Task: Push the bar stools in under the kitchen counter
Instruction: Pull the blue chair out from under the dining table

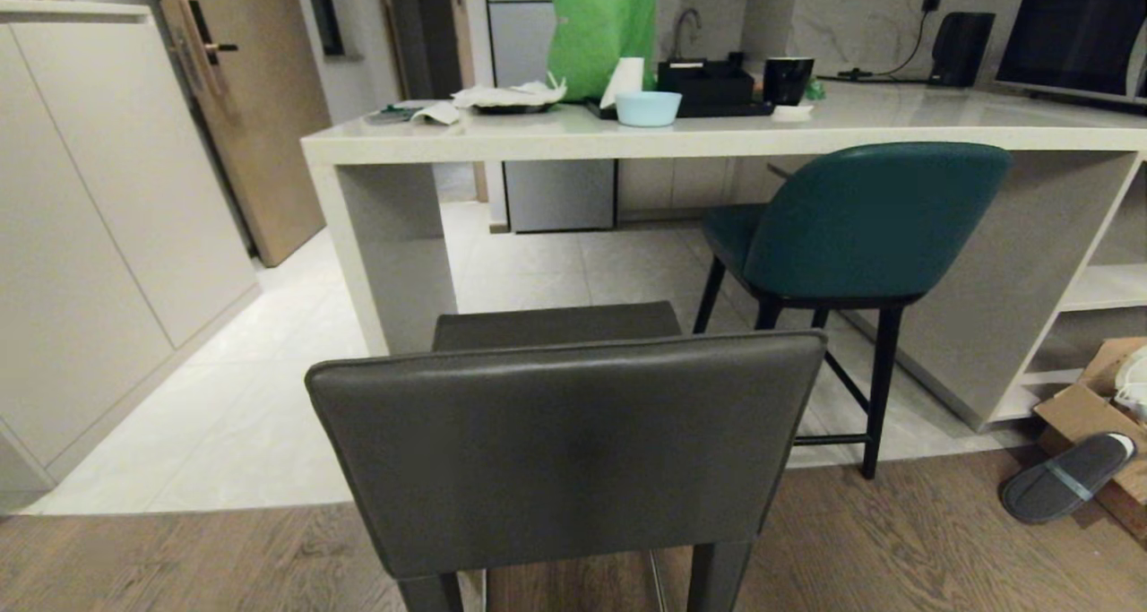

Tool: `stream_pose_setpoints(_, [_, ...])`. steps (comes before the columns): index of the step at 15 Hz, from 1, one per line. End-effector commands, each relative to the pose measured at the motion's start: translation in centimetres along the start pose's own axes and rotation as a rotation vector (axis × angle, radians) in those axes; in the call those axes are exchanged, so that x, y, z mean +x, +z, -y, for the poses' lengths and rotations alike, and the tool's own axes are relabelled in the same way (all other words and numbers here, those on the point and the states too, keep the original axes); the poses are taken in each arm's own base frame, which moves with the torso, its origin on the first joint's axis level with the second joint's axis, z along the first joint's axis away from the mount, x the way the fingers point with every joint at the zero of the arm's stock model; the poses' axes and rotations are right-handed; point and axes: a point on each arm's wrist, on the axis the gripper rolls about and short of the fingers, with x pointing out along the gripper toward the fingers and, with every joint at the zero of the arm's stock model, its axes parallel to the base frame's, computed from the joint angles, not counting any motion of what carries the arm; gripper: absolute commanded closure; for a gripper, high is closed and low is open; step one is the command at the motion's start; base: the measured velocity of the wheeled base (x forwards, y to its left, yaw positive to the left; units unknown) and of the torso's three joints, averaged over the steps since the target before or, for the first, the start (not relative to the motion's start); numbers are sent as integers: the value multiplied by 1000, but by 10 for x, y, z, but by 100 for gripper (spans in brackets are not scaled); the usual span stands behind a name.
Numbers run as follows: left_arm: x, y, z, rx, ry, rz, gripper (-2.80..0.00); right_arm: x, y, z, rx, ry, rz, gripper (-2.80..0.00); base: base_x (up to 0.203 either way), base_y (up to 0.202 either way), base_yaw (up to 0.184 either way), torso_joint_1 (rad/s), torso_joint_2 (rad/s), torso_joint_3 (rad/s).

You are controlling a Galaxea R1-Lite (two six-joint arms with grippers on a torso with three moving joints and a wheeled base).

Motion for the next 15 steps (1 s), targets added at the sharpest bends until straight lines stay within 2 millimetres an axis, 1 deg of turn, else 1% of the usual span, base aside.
stream_pose_setpoints(1, [8, -19, 2, 3, -1, -20, 0, 7, -18, -3, -5, -7, -21, 0, 0, 0, 0, 0, 0, 0])
stream_pose_setpoints(3, [13, -25, 2, -7, 6, 15, 0, 21, -37, -7, -8, -5, -6, 0, 0, 0, 0, 0, 0, 0])
stream_pose_setpoints(4, [13, -24, 2, -18, 7, 17, 0, 25, -37, -8, 9, 19, 67, 0, 0, 0, 0, 0, 0, 0])
stream_pose_setpoints(5, [13, -24, 2, -18, 5, 17, 0, 27, -41, -11, 32, 77, 82, 0, 0, 0, 0, 0, 0, 0])
stream_pose_setpoints(6, [13, -24, 2, -16, 4, 18, 0, 28, -48, -12, 48, 116, 42, 0, 0, 0, 0, 0, 0, 0])
stream_pose_setpoints(15, [13, -24, 2, -32, 7, 17, 0, 28, -47, -12, 62, 124, 44, 0, 0, 0, 0, 0, 0, 0])
